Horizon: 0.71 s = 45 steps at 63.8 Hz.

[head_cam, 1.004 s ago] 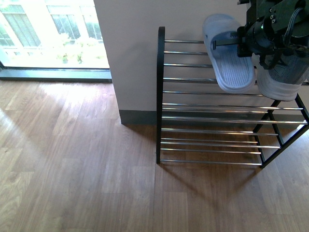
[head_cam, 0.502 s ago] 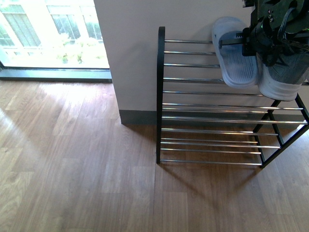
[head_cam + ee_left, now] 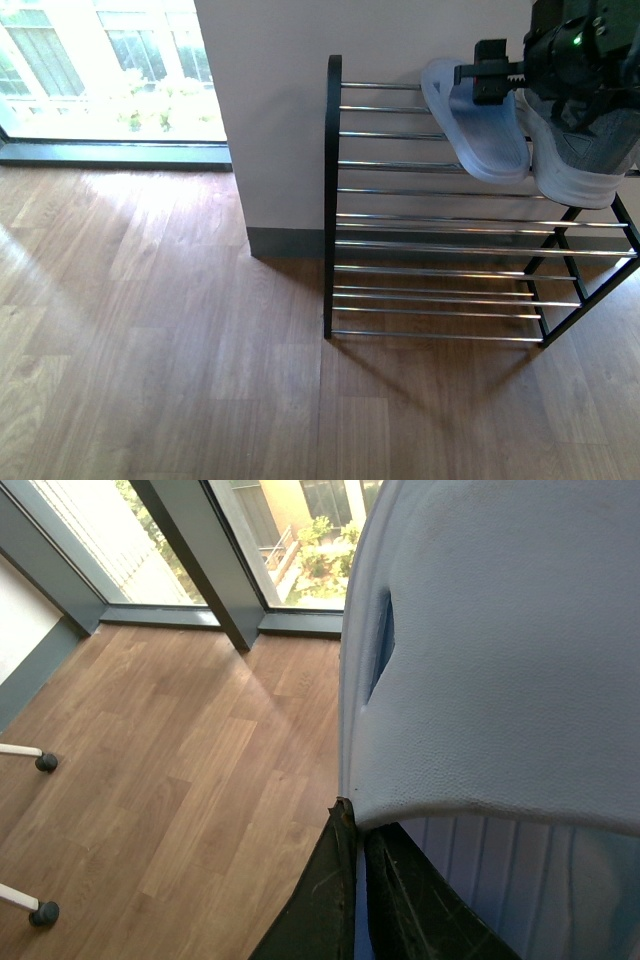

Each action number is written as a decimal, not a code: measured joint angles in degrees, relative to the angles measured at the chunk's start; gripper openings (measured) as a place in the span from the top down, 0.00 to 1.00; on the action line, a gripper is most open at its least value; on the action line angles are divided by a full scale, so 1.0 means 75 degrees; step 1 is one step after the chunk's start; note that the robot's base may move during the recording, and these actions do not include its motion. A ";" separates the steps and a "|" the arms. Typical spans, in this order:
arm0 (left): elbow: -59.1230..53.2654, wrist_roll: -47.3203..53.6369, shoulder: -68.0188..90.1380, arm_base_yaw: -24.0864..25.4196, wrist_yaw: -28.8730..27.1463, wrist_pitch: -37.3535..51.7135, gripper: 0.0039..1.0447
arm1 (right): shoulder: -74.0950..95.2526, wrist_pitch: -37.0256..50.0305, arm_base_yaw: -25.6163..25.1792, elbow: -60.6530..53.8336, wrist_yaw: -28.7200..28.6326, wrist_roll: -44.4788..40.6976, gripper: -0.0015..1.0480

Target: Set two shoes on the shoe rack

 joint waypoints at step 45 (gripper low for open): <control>0.0000 0.0000 0.0000 0.0000 -0.0003 0.0000 0.99 | -0.6875 0.1670 -0.0938 -0.6438 -0.2929 0.0714 0.09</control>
